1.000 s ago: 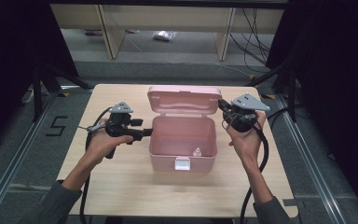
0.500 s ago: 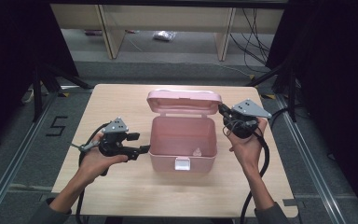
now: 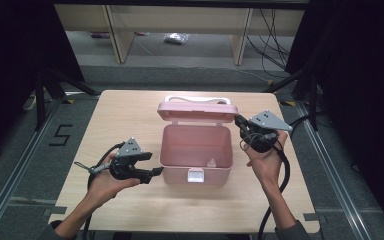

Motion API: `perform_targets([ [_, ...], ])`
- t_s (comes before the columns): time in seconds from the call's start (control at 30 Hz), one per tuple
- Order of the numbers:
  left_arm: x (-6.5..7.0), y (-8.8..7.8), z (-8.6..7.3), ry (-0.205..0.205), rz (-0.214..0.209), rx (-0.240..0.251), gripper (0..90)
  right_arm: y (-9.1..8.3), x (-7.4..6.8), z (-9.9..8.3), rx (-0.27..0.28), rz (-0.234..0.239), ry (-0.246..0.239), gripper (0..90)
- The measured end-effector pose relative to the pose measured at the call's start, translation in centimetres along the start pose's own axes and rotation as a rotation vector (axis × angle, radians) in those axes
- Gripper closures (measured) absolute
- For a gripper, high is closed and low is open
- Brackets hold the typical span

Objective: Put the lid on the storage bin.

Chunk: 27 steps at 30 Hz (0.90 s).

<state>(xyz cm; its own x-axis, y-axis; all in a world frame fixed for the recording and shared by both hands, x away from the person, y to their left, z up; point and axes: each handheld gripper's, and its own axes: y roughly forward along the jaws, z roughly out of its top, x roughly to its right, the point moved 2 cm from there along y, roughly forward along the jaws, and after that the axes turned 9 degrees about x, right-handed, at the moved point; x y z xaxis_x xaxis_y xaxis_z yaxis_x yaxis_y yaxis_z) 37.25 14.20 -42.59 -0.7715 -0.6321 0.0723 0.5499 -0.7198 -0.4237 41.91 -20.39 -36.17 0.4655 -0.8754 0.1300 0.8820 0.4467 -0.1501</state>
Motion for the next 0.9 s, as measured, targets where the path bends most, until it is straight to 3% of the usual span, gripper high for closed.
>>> perform_targets([
  [0.13,0.0,0.2,-0.5,-0.001,-0.008,-0.012,35.7,-0.1,-0.2,-0.1,-0.006,0.008,0.028,86.6],
  [0.2,-0.1,0.2,-0.7,0.021,-0.016,-0.037,36.1,-0.2,-0.1,-0.2,0.003,0.005,0.015,86.5],
  [0.27,0.1,0.5,-0.8,-0.005,-0.016,-0.017,36.3,-0.2,-0.1,-0.2,0.000,0.009,0.017,86.4],
  [0.43,-0.1,0.7,-1.1,0.011,-0.016,-0.035,36.6,-0.4,0.0,-0.4,0.007,0.014,0.020,84.8],
  [0.53,-0.1,0.8,-1.2,0.012,-0.015,-0.037,36.9,-0.5,-0.1,-0.5,-0.001,0.016,0.062,83.1],
  [0.57,0.1,1.0,-1.3,-0.006,-0.016,-0.024,37.1,-0.5,-0.1,-0.5,0.003,0.019,0.053,81.9],
  [0.67,0.1,1.0,-1.3,0.013,-0.016,-0.043,37.7,-0.6,-0.1,-0.5,0.002,0.032,0.032,79.7],
  [0.7,0.1,1.0,-1.4,0.010,-0.021,-0.045,37.9,-0.7,-0.4,-0.6,-0.014,0.035,0.066,79.2],
  [0.77,0.2,1.3,-1.4,0.002,-0.018,-0.037,39.3,-0.7,-0.3,-0.5,0.007,0.031,0.023,78.5],
  [0.8,0.2,1.3,-1.5,-0.002,-0.024,-0.041,39.4,-0.8,-0.3,-0.5,0.000,0.035,0.023,78.3],
  [0.9,0.1,1.5,-1.6,0.018,-0.030,-0.063,41.2,-0.9,-0.4,-0.6,-0.004,0.036,0.033,77.0],
])
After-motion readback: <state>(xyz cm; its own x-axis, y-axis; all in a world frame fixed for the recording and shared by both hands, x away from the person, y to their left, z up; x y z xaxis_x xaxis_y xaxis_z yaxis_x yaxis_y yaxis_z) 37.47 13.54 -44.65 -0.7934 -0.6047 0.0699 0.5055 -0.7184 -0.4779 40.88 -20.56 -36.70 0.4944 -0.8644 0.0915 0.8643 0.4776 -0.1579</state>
